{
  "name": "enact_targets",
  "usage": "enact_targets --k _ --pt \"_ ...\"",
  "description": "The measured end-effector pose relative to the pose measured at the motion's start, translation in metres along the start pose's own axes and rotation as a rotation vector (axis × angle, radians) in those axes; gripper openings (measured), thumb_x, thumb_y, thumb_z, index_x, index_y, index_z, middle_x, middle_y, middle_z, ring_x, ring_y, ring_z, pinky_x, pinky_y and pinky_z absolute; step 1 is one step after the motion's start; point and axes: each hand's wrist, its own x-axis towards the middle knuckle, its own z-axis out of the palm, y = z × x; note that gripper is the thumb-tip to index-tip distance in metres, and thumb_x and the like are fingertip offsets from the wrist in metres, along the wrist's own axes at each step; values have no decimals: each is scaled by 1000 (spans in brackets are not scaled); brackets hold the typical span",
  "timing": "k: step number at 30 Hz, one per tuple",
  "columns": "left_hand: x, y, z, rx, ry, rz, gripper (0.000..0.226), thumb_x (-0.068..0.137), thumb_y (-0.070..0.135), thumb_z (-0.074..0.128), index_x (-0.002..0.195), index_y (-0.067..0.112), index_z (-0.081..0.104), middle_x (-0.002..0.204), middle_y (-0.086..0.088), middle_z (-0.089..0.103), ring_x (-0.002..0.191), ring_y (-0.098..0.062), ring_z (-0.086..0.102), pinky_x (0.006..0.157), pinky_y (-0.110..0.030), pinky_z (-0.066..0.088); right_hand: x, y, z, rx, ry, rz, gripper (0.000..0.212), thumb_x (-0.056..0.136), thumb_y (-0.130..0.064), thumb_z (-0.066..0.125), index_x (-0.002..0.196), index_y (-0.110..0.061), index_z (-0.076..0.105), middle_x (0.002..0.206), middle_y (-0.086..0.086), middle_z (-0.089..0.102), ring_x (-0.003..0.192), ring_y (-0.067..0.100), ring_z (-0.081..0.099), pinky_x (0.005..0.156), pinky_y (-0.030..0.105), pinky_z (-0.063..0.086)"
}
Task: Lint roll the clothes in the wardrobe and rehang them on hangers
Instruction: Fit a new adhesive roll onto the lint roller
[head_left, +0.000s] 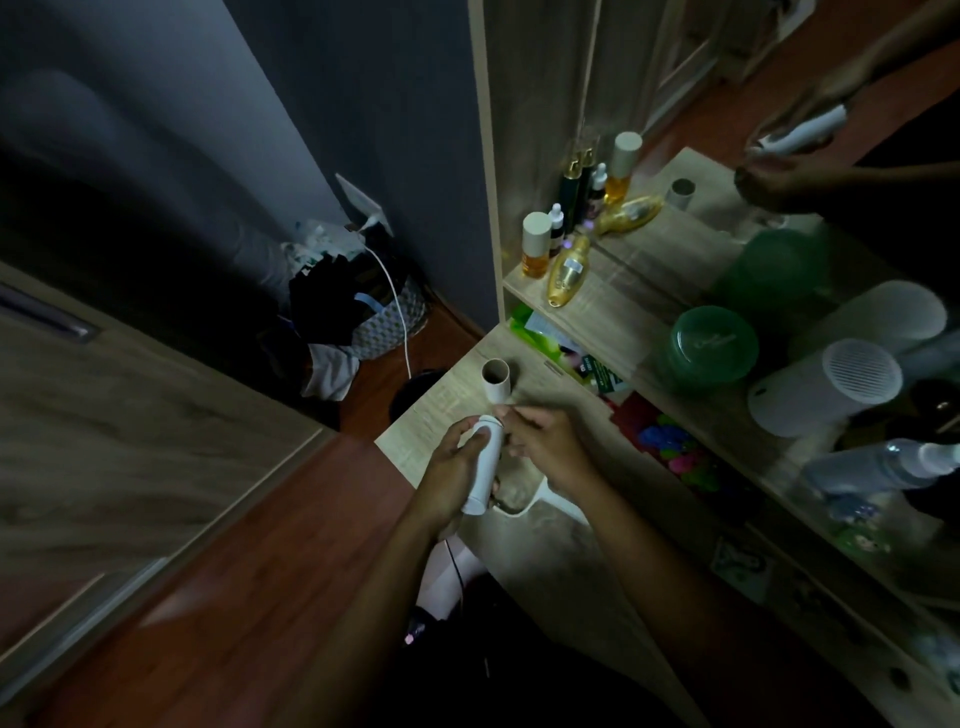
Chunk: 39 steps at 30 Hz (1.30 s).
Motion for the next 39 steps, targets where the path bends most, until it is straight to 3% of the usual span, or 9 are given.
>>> enact_targets --k 6,11,14,18,22,25,31,33,39 --pt "5 -3 3 11 -3 -15 31 98 33 56 127 26 62 120 -15 64 82 -27 63 58 -28 53 4 3 -1 99 -13 53 9 88 -18 70 84 -22 77 89 9 76 86 22 71 81 39 58" --pt "12 -6 -1 64 46 -37 24 97 34 55 118 26 63 128 -14 61 108 -35 61 85 -34 54 11 17 -8 -39 133 2 8 89 -13 69 94 -16 75 90 4 75 92 20 71 82 28 59" --pt "13 -6 -3 78 80 -79 30 100 30 49 124 13 57 117 -7 58 90 -18 58 64 -23 48 24 30 -20 -283 216 -61 16 90 -9 66 103 -2 71 98 14 73 97 29 69 83 29 53" --pt "8 -5 0 -140 168 -193 40 97 34 51 111 -2 61 96 -23 63 69 -26 61 59 -30 48 41 40 -36 -553 270 -53 28 92 -16 62 118 -5 65 119 17 65 113 32 59 94 32 44" --pt "5 0 -3 -235 158 -218 42 100 31 43 92 -6 63 77 -19 61 60 -24 59 58 -28 47 54 58 -40 -794 301 -104 23 96 -25 56 112 -10 64 109 8 68 102 18 64 76 12 37" --pt "4 2 -7 -272 154 -208 39 98 32 48 104 -3 64 69 -16 68 55 -24 65 58 -32 50 63 69 -45 -942 344 -157 21 92 -34 58 106 -19 62 106 0 68 102 14 63 79 13 40" --pt "5 8 -9 -315 188 -150 41 98 35 53 129 10 48 111 -20 62 93 -35 69 87 -55 56 61 69 -47 -985 416 -237 24 85 -27 68 108 -18 65 115 3 66 111 21 58 96 30 45" --pt "6 9 -11 -315 217 -113 37 98 34 53 127 12 48 118 -20 59 102 -36 64 90 -54 52 58 62 -42 -917 454 -269 17 91 -29 58 102 -20 65 107 1 66 104 16 60 92 24 44" --pt "5 20 -16 -352 305 0 36 99 34 53 126 11 45 125 -20 58 114 -39 61 80 -46 58 -2 24 9 -112 303 -53 12 96 -23 59 85 -22 64 85 5 70 78 17 68 69 30 56"
